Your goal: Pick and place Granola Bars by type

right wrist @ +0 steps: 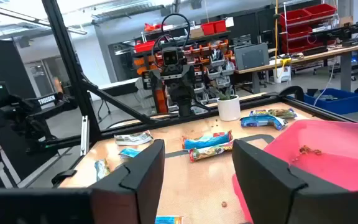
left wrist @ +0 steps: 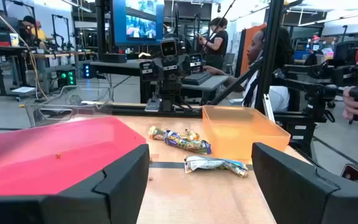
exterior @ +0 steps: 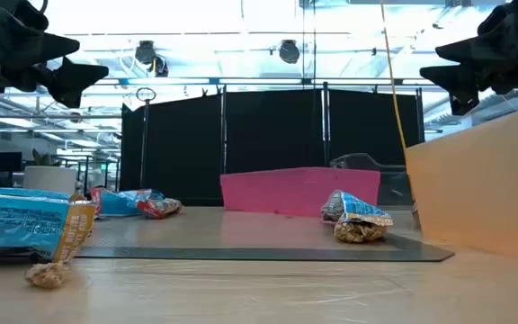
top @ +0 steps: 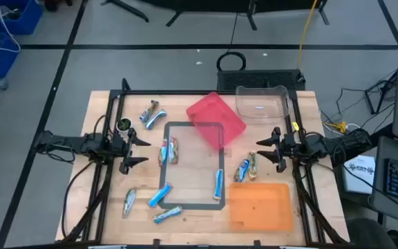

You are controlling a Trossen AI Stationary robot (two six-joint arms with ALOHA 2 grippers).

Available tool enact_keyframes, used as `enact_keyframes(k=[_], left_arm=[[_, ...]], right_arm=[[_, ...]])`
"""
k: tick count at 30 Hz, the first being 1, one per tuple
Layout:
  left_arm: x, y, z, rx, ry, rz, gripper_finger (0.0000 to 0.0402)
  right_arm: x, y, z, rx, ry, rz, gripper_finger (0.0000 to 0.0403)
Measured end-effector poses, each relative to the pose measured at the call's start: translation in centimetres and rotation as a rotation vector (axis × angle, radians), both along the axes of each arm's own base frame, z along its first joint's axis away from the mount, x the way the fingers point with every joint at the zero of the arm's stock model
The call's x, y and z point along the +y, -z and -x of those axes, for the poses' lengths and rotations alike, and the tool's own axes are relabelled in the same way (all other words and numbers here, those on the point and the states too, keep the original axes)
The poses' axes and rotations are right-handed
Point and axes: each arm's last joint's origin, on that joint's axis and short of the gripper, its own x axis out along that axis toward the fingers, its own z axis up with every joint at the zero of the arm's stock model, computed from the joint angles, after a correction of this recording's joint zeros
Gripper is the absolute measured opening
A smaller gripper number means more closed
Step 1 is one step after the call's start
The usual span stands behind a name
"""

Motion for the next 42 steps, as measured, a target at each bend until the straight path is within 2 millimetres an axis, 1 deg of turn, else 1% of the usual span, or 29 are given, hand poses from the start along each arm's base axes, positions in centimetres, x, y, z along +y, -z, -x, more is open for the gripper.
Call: enact_keyframes(k=[7, 14, 18, 22, 24, 27, 30, 33, 35, 37, 39, 42], left_arm=[[0.0, 0.0, 0.0, 0.000, 0.000, 0.000, 0.0278], [0.0, 0.0, 0.0, 0.000, 0.000, 0.000, 0.0286], [0.0, 0.0, 0.0, 0.000, 0.000, 0.000, 0.0283], [0.0, 0.0, 0.0, 0.000, 0.000, 0.000, 0.0278], [0.0, 0.0, 0.0, 0.000, 0.000, 0.000, 0.0276], [0.0, 0.0, 0.0, 0.000, 0.001, 0.000, 0.0277], [0.0, 0.0, 0.0, -0.001, 0.000, 0.000, 0.0282], [0.0, 0.0, 0.0, 0.000, 0.000, 0.000, 0.0285], [0.0, 0.0, 0.0, 0.000, 0.000, 0.000, 0.0284], [0.0, 0.0, 0.0, 0.000, 0.001, 0.000, 0.0281], [0.0, 0.0, 0.0, 0.000, 0.001, 0.000, 0.0278], [0.0, 0.0, 0.0, 0.000, 0.000, 0.000, 0.0274]], right_arm=[[0.0, 0.0, 0.0, 0.000, 0.000, 0.000, 0.0183], [0.0, 0.0, 0.0, -0.004, 0.000, -0.001, 0.0183], [0.0, -0.1, 0.0, -0.005, 0.000, -0.002, 0.0183], [0.0, -1.0, 0.1, -0.096, 0.001, -0.013, 0.0183], [-0.1, -2.4, 0.4, -0.119, 0.005, 0.002, 0.0183], [-0.3, -5.6, 1.0, -0.133, 0.018, 0.055, 0.0183], [-0.4, -7.9, 1.0, -0.040, 0.069, 0.130, 0.0183], [-0.4, -10.9, 0.7, 0.023, 0.099, 0.198, 0.0183], [-0.3, -12.4, 0.2, 0.086, 0.102, 0.244, 0.0183], [-0.1, -13.5, -0.7, 0.147, 0.119, 0.287, 0.0183], [0.1, -14.8, -1.6, 0.168, 0.122, 0.323, 0.0183], [0.2, -15.9, -2.9, 0.207, 0.173, 0.389, 0.0183]])
